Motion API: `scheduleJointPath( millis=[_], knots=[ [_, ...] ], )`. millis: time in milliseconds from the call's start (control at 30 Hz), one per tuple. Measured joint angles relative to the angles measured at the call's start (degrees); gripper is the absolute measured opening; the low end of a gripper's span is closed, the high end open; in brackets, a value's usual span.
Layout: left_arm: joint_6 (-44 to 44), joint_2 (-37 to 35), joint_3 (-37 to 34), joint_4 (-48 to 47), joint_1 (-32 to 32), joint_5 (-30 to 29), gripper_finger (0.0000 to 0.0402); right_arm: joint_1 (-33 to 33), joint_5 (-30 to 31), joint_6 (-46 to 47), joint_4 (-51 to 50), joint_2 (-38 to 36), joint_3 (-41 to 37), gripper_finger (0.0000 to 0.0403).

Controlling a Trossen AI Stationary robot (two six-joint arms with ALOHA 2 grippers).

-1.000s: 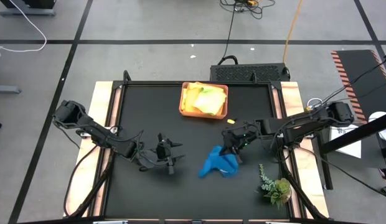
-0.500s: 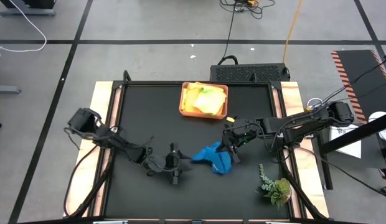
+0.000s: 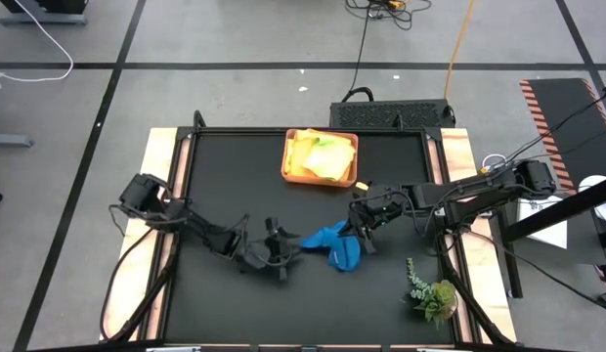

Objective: Fold microfiber towels
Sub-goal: Fold the blue towel

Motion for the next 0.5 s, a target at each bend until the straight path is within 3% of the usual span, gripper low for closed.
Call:
scheduleJointPath(
  millis=[167,500],
  knots=[
    [0.0,0.0,0.0,0.2,1.4,3.4,0.0225,0.0,0.0,0.0,0.0,0.0,0.0,0.0000],
    [2.0,0.0,0.0,-0.8,2.1,4.0,0.0225,0.0,0.0,-0.3,0.0,0.0,0.0,0.0000]
  ],
)
